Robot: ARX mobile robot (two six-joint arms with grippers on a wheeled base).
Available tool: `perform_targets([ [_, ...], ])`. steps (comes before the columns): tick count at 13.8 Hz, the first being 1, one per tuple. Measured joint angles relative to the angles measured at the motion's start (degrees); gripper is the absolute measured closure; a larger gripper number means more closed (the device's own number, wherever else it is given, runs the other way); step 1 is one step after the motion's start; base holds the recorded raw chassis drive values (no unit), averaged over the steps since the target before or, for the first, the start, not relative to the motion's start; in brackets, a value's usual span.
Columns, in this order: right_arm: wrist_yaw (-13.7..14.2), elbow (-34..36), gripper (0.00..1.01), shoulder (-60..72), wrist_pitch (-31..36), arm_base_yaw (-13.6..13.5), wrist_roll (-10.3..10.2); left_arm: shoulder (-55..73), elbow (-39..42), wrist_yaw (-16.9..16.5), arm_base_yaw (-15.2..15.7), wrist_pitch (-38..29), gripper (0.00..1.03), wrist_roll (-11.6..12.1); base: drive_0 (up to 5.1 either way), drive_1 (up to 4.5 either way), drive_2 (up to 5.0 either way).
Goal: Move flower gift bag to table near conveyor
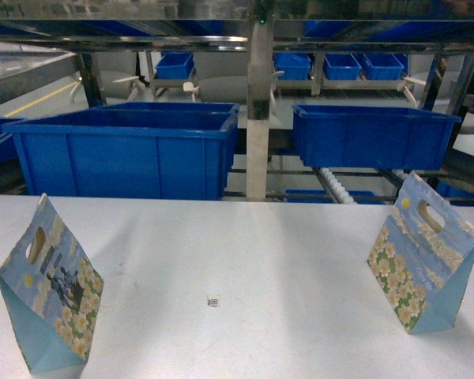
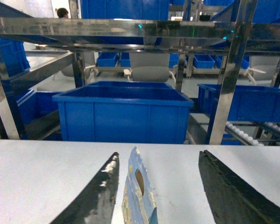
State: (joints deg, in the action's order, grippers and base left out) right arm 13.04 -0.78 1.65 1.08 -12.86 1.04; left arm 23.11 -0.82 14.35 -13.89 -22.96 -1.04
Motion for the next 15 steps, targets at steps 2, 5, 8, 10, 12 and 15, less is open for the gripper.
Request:
perform_targets([
  [2,-13.1,0.0,0.99,-1.4,-1.3,12.9,-0.2,-11.3,0.0,-13.3,14.4,11.0,1.01,0.2,0.0,0.0,0.0],
  [5,-13.1,0.0,0.99,-1.4,-1.3,12.9,-0.2,-14.3,0.0,-14.3,13.7,14.8,1.01,0.3,0.0,0.0,0.0],
  [8,-13.1,0.0,0.99,-1.4,-1.4,12.9,-0.2,-22.7,-0.3,-14.4,13.8,22.1,1.01,0.3,0.0,0.0,0.0],
  [10,-13.0,0.0,0.99,-1.4,-1.4,12.9,-0.2,-22.7,0.0,-14.3,13.8,23.5,1.01,0.4,0.0,0.0,0.0],
  [12,-13.1,0.0,0.99,-1.4,-1.4,12.9,-0.2,-22.8,0.0,-14.3,13.8,23.2,1.01,0.4,0.0,0.0,0.0],
  [15,-13.1,0.0,0.43,-1.4,-1.4,12.9,-0.2,-22.8,0.0,-14.3,13.8,23.2,0.4,0.4,0.0,0.0,0.0],
])
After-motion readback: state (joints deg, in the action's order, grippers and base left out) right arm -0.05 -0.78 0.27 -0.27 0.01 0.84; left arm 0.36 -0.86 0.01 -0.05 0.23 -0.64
